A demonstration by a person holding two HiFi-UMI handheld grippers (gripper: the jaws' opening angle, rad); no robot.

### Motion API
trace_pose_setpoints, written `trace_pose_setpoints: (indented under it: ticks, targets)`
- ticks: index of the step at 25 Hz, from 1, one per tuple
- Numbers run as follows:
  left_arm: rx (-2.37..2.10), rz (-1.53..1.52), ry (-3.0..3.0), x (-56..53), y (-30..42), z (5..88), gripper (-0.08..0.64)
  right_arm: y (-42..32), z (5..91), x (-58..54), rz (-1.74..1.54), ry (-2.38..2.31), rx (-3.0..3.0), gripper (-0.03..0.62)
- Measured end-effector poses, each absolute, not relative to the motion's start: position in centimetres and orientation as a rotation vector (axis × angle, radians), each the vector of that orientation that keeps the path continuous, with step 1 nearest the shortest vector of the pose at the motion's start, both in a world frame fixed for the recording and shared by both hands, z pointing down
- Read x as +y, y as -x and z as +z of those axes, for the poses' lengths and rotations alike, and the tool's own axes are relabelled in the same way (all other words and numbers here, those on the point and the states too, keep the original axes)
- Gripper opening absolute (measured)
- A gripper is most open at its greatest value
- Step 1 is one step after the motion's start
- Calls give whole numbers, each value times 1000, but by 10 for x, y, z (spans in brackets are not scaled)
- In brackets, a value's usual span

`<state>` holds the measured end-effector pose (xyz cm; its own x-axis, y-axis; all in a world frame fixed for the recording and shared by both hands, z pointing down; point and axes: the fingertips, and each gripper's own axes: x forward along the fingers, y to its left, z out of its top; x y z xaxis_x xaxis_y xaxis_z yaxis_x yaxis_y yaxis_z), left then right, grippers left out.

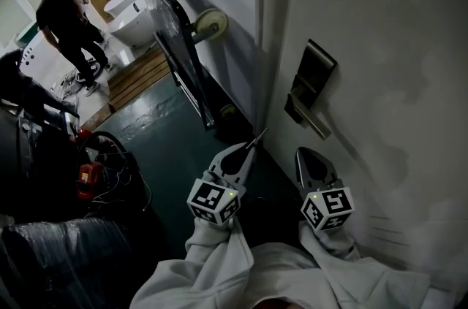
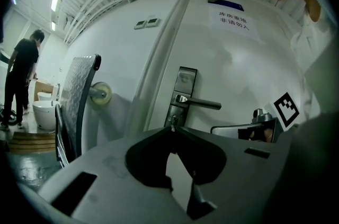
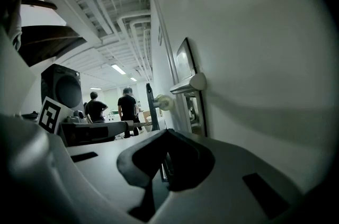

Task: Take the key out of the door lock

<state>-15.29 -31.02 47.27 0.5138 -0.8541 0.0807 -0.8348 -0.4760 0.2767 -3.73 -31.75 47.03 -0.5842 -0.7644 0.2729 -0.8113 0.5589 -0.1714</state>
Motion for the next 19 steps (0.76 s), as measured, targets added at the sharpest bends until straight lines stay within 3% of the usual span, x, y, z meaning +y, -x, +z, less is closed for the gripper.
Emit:
trace_pose_setpoints:
  ticks: [19]
  targets:
    - [-1392,-92,-2468,-320,148,480,26,30,474,-322,421,-1372,-2602,51]
